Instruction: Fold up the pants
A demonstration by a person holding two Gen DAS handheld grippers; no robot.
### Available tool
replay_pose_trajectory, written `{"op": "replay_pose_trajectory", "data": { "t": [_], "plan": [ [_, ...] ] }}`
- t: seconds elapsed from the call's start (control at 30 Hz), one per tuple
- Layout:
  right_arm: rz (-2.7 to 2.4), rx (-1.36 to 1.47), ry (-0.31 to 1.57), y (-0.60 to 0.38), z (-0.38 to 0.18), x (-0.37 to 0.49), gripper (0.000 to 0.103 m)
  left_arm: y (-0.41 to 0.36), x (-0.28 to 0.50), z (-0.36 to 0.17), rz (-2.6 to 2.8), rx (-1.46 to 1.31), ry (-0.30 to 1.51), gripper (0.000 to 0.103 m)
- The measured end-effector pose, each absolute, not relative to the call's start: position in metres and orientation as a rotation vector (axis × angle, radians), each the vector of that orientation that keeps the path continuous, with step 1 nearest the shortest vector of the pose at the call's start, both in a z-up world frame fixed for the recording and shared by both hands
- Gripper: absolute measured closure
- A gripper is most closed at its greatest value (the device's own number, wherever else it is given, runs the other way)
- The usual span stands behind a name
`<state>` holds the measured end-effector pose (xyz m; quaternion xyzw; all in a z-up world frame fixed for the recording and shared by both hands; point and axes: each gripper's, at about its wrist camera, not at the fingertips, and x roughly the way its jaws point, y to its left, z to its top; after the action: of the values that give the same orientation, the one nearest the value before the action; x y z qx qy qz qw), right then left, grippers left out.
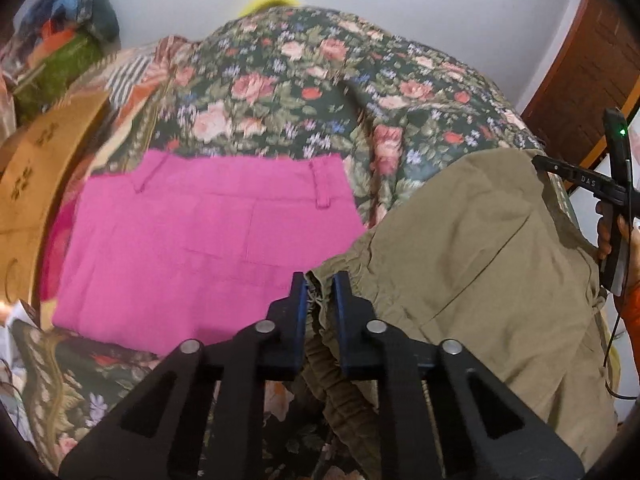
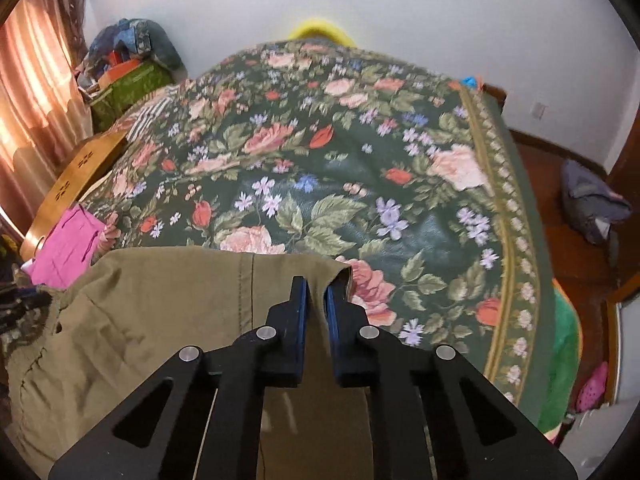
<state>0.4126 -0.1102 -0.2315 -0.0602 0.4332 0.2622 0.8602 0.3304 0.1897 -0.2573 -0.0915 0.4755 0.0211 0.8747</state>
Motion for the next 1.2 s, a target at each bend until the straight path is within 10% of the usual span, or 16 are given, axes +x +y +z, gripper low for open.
{"op": "replay_pose_trajectory", "data": {
  "t": [0.47,0.7,1.2],
  "plan": [
    [0.416,-0.148,0.839,-0.125,-0.223,0.421,0.094,0.175,0.388,-0.259,0.072,-0.031,0.988,0.091],
    [0.427,-0.146,0.863,-0.145,-0.208,0.394,0.067,0.172,0.365,-0.238,0.108,-0.051,0.955,0.055],
    [0.441,0.056,1.004,-0.214,-0.234,0.27,0.045,0.096,0.272,-0.246,0.001,0.031,1.01,0.03]
  ]
}}
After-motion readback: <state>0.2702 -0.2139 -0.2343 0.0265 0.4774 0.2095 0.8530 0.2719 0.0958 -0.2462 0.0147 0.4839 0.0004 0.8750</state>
